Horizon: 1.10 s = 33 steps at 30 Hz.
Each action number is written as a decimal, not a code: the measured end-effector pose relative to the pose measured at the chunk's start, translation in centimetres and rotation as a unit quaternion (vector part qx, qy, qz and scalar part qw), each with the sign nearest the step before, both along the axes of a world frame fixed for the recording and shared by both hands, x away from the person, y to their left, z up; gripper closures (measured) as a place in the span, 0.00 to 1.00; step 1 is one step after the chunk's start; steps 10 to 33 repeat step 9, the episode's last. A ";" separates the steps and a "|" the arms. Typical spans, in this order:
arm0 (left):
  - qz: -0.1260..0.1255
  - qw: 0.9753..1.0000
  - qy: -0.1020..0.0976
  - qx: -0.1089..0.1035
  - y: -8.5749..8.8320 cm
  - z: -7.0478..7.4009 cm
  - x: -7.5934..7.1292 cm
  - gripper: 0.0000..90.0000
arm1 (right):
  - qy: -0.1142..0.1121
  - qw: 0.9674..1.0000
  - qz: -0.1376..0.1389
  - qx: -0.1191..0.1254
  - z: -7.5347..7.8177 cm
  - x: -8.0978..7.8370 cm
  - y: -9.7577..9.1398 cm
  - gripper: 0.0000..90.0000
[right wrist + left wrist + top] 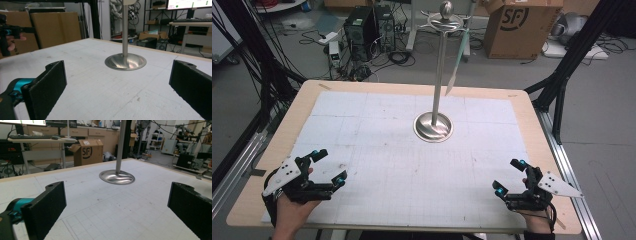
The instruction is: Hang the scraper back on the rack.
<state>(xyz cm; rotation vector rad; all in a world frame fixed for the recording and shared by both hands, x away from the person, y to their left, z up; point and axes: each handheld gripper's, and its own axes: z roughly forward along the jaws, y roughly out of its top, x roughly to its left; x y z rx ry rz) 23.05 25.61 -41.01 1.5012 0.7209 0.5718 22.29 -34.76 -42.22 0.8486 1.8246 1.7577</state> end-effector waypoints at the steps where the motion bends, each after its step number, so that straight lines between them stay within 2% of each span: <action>1: -0.001 1.000 0.000 0.000 -0.1 0.0 0.0 0.03 | 0.001 1.000 0.000 -0.001 0.0 0.0 0.0 0.00; 9: -0.007 1.000 0.004 0.003 -0.4 -0.1 0.2 0.03 | 0.006 1.000 0.008 -0.011 -0.1 0.2 0.8 0.00; 33: -0.007 1.000 0.004 0.003 -0.4 -0.1 0.2 0.03 | 0.006 1.000 0.008 -0.011 -0.1 0.2 0.8 0.00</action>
